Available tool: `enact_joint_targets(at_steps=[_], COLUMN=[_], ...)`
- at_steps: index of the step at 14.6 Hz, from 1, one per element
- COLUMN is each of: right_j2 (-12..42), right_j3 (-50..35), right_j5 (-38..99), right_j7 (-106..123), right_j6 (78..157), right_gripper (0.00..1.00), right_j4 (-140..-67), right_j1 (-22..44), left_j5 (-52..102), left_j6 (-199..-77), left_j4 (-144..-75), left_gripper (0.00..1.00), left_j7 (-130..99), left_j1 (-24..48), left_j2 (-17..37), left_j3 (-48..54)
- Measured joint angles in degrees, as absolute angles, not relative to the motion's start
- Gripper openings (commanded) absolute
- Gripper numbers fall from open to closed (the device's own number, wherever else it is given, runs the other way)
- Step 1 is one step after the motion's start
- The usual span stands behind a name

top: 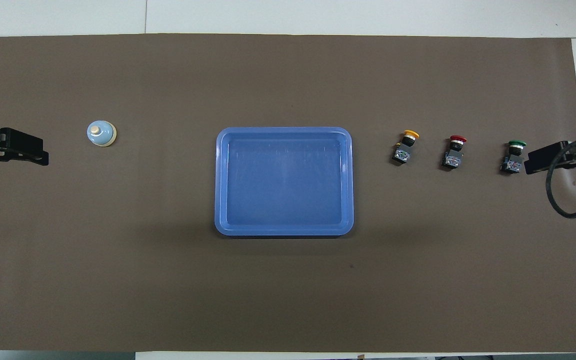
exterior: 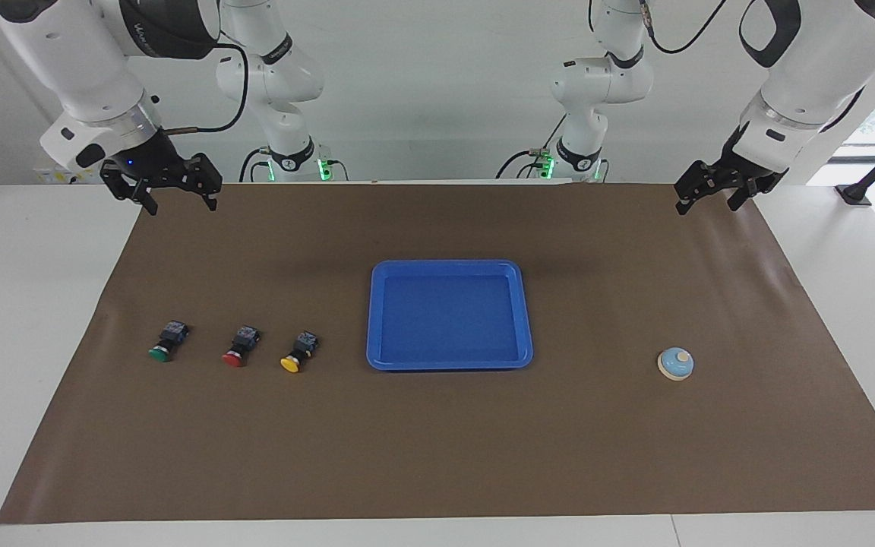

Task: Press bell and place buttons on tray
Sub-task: 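Move the left gripper toward the silver call bell, then press down on the call bell with the left gripper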

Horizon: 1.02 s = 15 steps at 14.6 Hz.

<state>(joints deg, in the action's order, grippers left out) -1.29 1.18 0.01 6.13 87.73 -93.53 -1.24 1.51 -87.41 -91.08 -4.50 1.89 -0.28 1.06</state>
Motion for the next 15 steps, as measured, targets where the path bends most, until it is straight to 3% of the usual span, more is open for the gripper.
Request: enact_joint_targets(at_steps=[6, 9, 13, 15], right_j2=[-1.30, -1.30, -1.30, -1.30], right_j3=[1.18, 1.18, 1.18, 1.18], right_j5=[0.01, 0.01, 0.01, 0.01], right_j7=[6.13, 6.13, 6.13, 6.13], right_j6=[87.73, 87.73, 87.73, 87.73], right_gripper=[1.00, 1.00, 1.00, 1.00], right_j4=[-93.53, -93.53, -93.53, -93.53], right_j1=[-1.24, -1.24, -1.24, -1.24], left_j5=[1.51, 1.51, 1.41, 1.39], left_j6=[-87.32, -88.23, -96.58, -103.17], left_j4=[-91.08, -91.08, -91.12, -91.12], left_gripper=[1.00, 0.92, 0.87, 0.68], left_j7=[-4.51, -4.53, -4.56, -4.57], left_j1=[1.86, 1.84, 1.80, 1.57], left_j2=[-0.27, 0.22, 7.44, 12.71], left_j3=[0.99, 0.95, 0.75, 0.55])
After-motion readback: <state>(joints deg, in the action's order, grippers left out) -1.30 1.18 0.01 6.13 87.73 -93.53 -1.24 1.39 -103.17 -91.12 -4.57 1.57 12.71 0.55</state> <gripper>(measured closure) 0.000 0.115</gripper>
